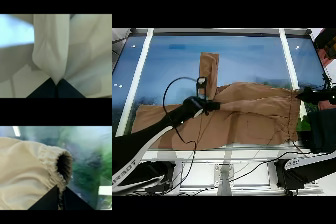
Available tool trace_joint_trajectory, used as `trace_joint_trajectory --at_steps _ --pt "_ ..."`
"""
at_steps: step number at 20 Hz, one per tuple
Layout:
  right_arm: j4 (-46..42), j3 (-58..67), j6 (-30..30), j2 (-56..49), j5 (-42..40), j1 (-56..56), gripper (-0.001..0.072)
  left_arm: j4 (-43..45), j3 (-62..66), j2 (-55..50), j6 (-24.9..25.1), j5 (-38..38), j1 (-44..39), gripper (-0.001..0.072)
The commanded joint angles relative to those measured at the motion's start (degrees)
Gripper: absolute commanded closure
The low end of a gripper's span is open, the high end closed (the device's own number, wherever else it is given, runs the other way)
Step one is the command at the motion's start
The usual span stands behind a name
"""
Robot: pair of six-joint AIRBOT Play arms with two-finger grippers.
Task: Fold the clothes and pants, and hang the long-sleeved shirts on hangers.
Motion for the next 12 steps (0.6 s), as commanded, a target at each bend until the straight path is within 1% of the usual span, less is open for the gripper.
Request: trace_joint_trajectory --at_steps 1,2,3,4,5,6,8,10,11,12 --pt "-0.1 0.1 0.0 0.0 -0.1 0.0 0.0683 0.4 -5.8 0.9 -9.7 3.0 0.2 0.0686" --pt "-0.1 0.1 0.1 0.0 -0.1 0.0 0.0682 0.4 -5.8 0.9 -9.6 3.0 0.2 0.0677" --pt "-0.1 0.1 0.1 0.0 -0.1 0.0 0.0683 0.5 -5.8 0.9 -9.6 3.1 0.2 0.0560" --pt "-0.1 0.1 0.1 0.0 -0.1 0.0 0.0682 0.5 -5.7 0.9 -9.6 3.4 0.2 0.0204" --pt "-0.1 0.1 0.1 0.0 -0.1 0.0 0.0682 0.5 -5.4 1.2 -9.4 4.2 0.4 0.0009" --pt "-0.1 0.1 0.1 0.0 -0.1 0.0 0.0682 0.4 -4.6 1.8 -7.9 5.1 0.8 -0.0002" --pt "-0.1 0.1 0.1 0.0 -0.1 0.0 0.0682 0.6 -1.6 3.5 -3.6 7.2 2.5 0.0003" --pt "-0.1 0.1 0.1 0.0 -0.1 0.0 0.0682 0.7 3.7 3.5 1.6 9.3 5.9 0.0030" --pt "-0.1 0.1 0.1 0.0 0.0 0.0 0.0682 0.7 6.7 2.6 3.8 9.3 7.8 0.0060" --pt "-0.1 0.1 0.1 0.0 -0.1 0.0 0.0682 0.6 9.9 1.3 5.6 9.2 9.5 0.0075"
